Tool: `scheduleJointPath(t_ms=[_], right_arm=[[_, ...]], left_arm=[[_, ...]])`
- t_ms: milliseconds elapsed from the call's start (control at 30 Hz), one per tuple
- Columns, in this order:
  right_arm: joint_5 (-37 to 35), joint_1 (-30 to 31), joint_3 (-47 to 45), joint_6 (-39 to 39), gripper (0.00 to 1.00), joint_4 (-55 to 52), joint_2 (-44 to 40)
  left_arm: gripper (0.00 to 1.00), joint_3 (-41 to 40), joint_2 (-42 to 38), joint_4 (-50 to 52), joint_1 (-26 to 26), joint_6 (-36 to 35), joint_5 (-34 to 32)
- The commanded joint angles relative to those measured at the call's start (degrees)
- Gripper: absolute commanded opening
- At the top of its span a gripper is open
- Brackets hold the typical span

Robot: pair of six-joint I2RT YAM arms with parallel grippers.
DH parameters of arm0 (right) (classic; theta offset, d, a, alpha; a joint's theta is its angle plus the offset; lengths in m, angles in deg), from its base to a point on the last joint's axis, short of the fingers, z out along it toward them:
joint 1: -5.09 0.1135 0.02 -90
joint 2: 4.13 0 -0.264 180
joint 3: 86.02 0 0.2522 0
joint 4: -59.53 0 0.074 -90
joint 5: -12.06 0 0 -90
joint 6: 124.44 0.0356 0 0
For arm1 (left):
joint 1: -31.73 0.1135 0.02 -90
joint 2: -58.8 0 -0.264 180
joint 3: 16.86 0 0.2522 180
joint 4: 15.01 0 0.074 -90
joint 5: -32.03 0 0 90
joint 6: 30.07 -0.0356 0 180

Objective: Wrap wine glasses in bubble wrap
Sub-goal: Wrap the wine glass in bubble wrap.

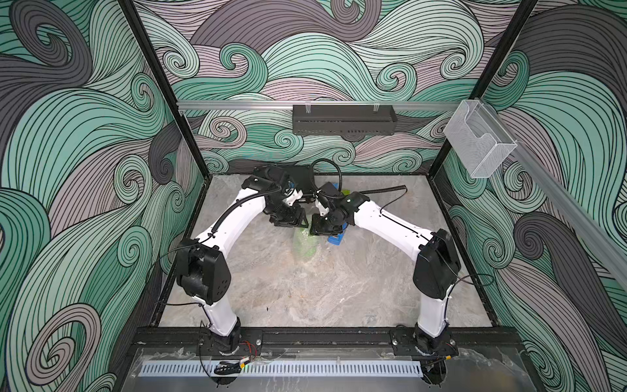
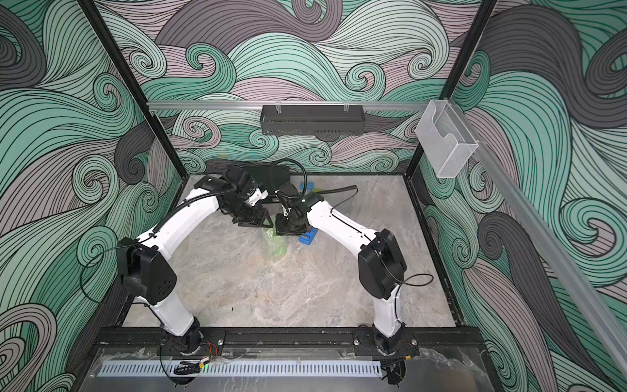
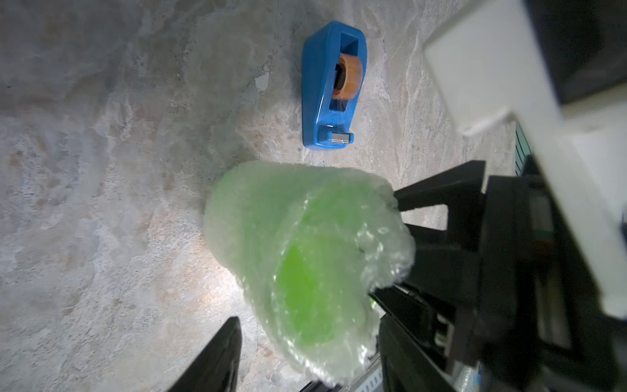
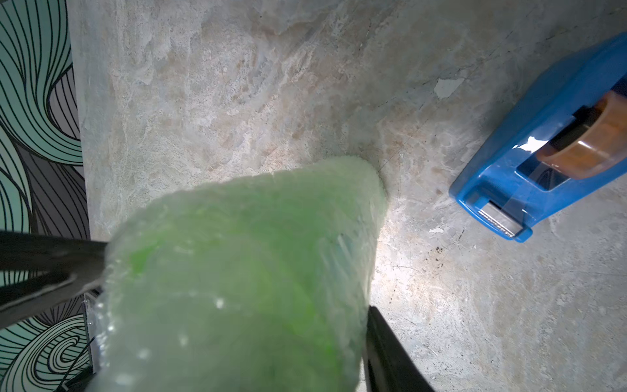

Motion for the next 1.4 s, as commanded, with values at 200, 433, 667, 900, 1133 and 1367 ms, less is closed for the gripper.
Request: scheduleJointPath(t_ms=[200,433,667,900,1133,1367], right_arm=[[-1.07,-0.20,1.56,-1.76,0.52,-3.22,-1.98],[4.70,-3.61,0.90,-1.41,0.59,-3.16,-6.56],[8.05,-6.64,7.94,-1.75,0.62,-3.19,-1.67],[9.89,-5.28,12.87,-3.58,0.64,-5.57,5.14],[9.18,-3.74,9.21,-6.28,0.60,-6.15,6.11],[2.03,-3.55,8.72,-8.41,0.50,-8.61,7.71]], left_arm=[[0.49,-1.83,3.88,-0.29,0.09,-0.36,-6.52],[0.44,-1.12,4.99,-0.17,0.11,-0.45,-6.11],[0.44,-0.68,5.29,-0.13,-0.01,-0.54,-5.67],[0.44,-0.43,5.43,-0.17,-0.05,-0.54,-4.88],[0.45,0.28,5.09,0.10,-0.03,-0.60,-4.62],[0.60,2.97,0.87,1.42,-0.10,-1.33,-1.98]])
